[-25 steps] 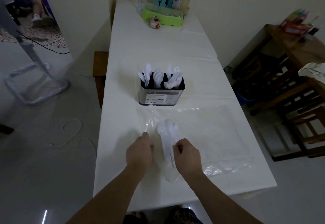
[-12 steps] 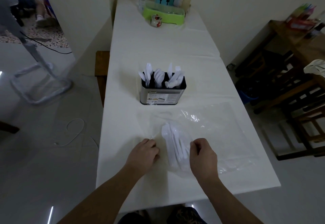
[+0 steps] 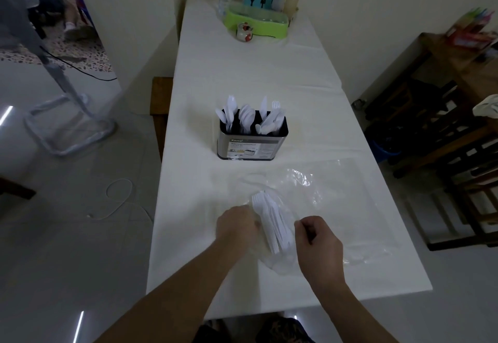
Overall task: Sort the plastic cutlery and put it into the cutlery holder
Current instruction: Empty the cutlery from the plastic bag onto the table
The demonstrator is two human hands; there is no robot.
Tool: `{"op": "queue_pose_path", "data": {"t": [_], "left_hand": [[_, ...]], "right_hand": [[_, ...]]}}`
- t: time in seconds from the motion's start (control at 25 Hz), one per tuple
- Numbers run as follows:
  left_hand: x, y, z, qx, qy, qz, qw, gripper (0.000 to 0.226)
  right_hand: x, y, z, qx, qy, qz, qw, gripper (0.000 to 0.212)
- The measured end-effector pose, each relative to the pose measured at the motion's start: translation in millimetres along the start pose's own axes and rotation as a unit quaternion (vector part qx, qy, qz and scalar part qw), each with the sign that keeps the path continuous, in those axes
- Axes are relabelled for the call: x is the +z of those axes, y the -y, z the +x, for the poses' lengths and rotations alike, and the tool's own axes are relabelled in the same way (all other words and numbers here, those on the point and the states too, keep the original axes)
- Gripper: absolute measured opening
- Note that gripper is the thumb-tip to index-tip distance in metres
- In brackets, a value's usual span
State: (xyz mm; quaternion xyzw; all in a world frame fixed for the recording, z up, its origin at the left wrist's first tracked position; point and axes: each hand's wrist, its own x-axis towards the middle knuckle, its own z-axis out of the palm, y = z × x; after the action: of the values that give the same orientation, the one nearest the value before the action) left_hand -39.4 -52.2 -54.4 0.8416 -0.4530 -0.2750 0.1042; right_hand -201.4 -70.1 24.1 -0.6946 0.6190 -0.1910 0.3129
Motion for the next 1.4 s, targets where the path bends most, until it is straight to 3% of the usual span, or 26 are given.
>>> {"op": "queue_pose_path", "data": {"t": [0.08, 0.2, 0.36, 0.48, 0.6, 0.68, 0.84, 1.0, 1.12, 1.24, 1.32, 1.4], "left_hand": [[8, -27, 2, -0.094, 0.013, -0.087, 0.992, 0.062], [25, -61, -3, -0.159, 0.017, -0.104, 0.982, 0.086], [40, -85, -4, -0.238, -0.019, -0.152, 0.959, 0.067], [44, -93, 4, -0.238, 0.065, -0.200, 0.948, 0.054], [55, -100, 5, -0.289, -0.022, -0.145, 0.946, 0.064], [56, -101, 4, -0.289, -0.048, -0.112, 0.949, 0.067], [60, -94, -4, -0.279, -0.040, -0.107, 0.954, 0.095], [58, -86, -4, -0.234, -0.065, -0.096, 0.965, 0.092], [50, -78, -2, -0.211, -0.036, -0.138, 0.967, 0.092], [39, -70, 0, -0.201, -0.016, -0.196, 0.960, 0.082], [35, -66, 0, -0.207, -0.065, -0.196, 0.956, 0.066], [25, -60, 5, -0.211, -0.052, -0.211, 0.953, 0.052]], "right_hand": [[1, 1, 2, -0.004, -0.003, -0.004, 1.000, 0.009], [1, 2, 4, -0.009, -0.007, -0.015, 1.000, 0.010], [-1, 1, 1, 0.003, -0.006, -0.017, 1.000, 0.014], [-3, -2, 2, 0.008, -0.004, -0.024, 1.000, 0.013], [-8, -6, 4, 0.013, -0.003, -0.037, 0.999, 0.014], [-11, -9, 6, 0.019, -0.004, -0.039, 0.999, 0.015], [-15, -16, 12, 0.032, -0.008, -0.026, 0.999, 0.012], [-20, -18, 14, 0.034, -0.005, -0.008, 0.999, 0.010], [-20, -18, 16, 0.024, -0.009, -0.002, 1.000, 0.010], [-17, -19, 16, 0.018, -0.004, -0.001, 1.000, 0.010], [-14, -20, 14, 0.010, 0.000, -0.004, 1.000, 0.009], [-10, -20, 14, -0.004, 0.008, -0.019, 1.000, 0.009]]}}
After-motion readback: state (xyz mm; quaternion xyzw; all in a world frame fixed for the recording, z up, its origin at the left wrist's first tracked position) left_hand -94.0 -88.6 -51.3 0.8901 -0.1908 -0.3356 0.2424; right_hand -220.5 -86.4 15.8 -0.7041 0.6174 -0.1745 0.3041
